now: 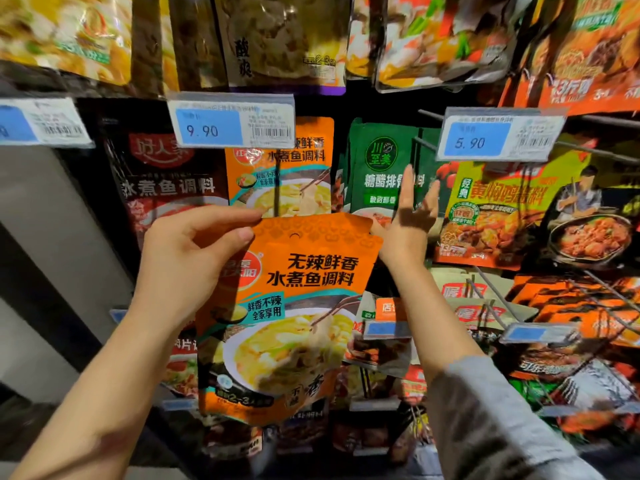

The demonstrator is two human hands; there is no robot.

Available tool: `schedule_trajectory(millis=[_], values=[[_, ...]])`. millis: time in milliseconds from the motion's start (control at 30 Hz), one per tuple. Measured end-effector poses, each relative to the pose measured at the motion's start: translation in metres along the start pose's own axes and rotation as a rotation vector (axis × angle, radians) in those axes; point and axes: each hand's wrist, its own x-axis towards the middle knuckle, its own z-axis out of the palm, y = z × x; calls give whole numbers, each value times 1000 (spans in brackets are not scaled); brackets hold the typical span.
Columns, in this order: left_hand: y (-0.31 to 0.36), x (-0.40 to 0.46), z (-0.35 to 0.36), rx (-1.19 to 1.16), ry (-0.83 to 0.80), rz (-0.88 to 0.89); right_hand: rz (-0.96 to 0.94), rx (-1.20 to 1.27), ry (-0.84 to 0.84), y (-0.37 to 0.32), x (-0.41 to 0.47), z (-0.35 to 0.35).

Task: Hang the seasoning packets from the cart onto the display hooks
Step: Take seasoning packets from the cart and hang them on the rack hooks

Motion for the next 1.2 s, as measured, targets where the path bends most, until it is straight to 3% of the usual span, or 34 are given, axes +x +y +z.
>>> schedule_trajectory(millis=[200, 500, 600, 733, 1000, 1200], values=[[-3, -7, -9, -41, 30, -27, 100, -75, -186, -9, 42, 20], [2, -12, -18, -6, 36, 14, 148, -70, -251, -15, 40, 8], [2, -14, -18, -19, 20, 10, -13, 133, -213, -25, 5, -13], [0, -17, -23, -48, 6, 18, -270, 582, -337, -46, -58, -51], [8, -23, -31, -66, -56, 92, -604, 362, -357, -83, -89, -90], [13, -21, -29, -125, -77, 152, -583, 314, -256, -88, -102, -109]])
